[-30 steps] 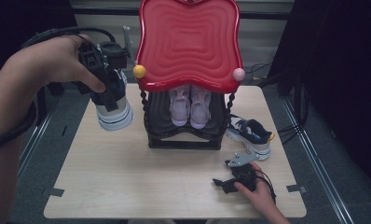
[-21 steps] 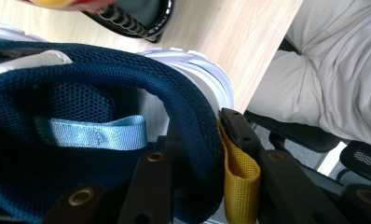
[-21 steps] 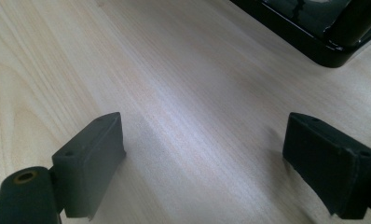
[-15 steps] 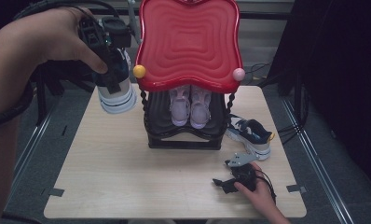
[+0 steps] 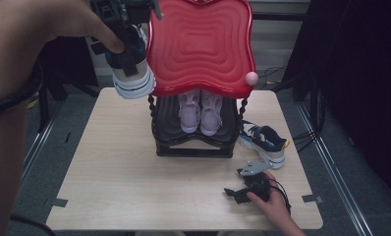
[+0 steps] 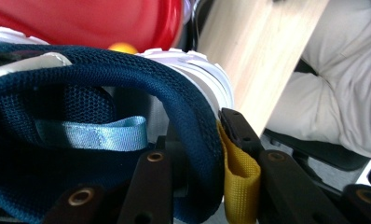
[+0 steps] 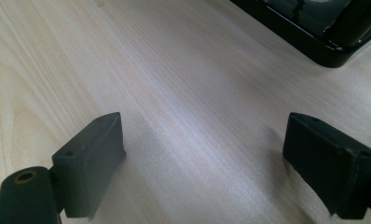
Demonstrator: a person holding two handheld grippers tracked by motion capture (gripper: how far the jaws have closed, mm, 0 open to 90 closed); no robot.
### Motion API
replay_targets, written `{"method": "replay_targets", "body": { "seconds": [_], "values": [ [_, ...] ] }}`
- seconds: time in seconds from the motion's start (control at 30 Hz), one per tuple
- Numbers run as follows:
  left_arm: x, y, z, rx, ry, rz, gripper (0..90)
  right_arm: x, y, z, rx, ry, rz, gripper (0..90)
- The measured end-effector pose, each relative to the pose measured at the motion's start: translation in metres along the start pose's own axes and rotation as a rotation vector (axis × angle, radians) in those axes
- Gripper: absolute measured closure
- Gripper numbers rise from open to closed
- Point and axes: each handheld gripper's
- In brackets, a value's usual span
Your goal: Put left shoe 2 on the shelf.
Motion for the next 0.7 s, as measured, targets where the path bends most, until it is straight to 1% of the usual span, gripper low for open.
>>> {"method": "replay_targets", "body": {
  "seconds": [0.1, 0.17, 0.23, 0.27, 0.33, 0.4, 0.43, 0.5, 0.53, 0.63, 0.7],
  "values": [
    [0.000, -0.003, -0.008, 0.023, 0.001, -0.016, 74.2, 0.000, 0.000, 0.000, 0.000, 0.000, 0.000, 11.7],
    [0.001, -0.003, -0.013, 0.043, 0.007, -0.035, 74.2, 0.000, 0.000, 0.000, 0.000, 0.000, 0.000, 11.7],
    [0.002, -0.005, -0.017, 0.057, 0.019, -0.052, 74.1, 0.000, 0.000, 0.000, 0.000, 0.000, 0.001, 11.7],
    [0.002, -0.005, -0.019, 0.069, 0.021, -0.054, 74.2, 0.000, 0.000, 0.000, 0.000, 0.000, 0.001, 11.7],
    [0.002, -0.006, -0.024, 0.080, 0.031, -0.065, 74.1, 0.000, 0.000, 0.000, 0.000, 0.000, 0.000, 11.7],
    [0.003, -0.007, -0.029, 0.095, 0.021, -0.079, 74.1, 0.000, 0.000, 0.000, 0.000, 0.000, 0.001, 11.7],
    [0.004, -0.007, -0.032, 0.111, 0.015, -0.087, 74.1, 0.000, 0.000, 0.000, 0.001, 0.000, 0.000, 11.7],
    [0.006, -0.007, -0.037, 0.121, 0.018, -0.097, 74.1, 0.000, 0.000, 0.000, -0.001, 0.000, 0.000, 11.7],
    [0.007, -0.007, -0.040, 0.134, 0.015, -0.098, 74.1, 0.000, 0.000, 0.000, 0.001, -0.001, 0.000, 11.7],
    [0.010, -0.008, -0.048, 0.148, 0.012, -0.120, 74.1, 0.000, 0.000, 0.000, 0.000, 0.000, 0.000, 11.7],
    [0.013, -0.008, -0.054, 0.155, 0.012, -0.125, 74.2, 0.000, 0.000, 0.000, 0.000, 0.000, 0.000, 11.7]
  ]
}}
Point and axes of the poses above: each handheld gripper's, and its own axes: x roughly forward along the jaws, z roughly out of its underside, y roughly to its right, and after that the axes turned 10 degrees about x, right-handed
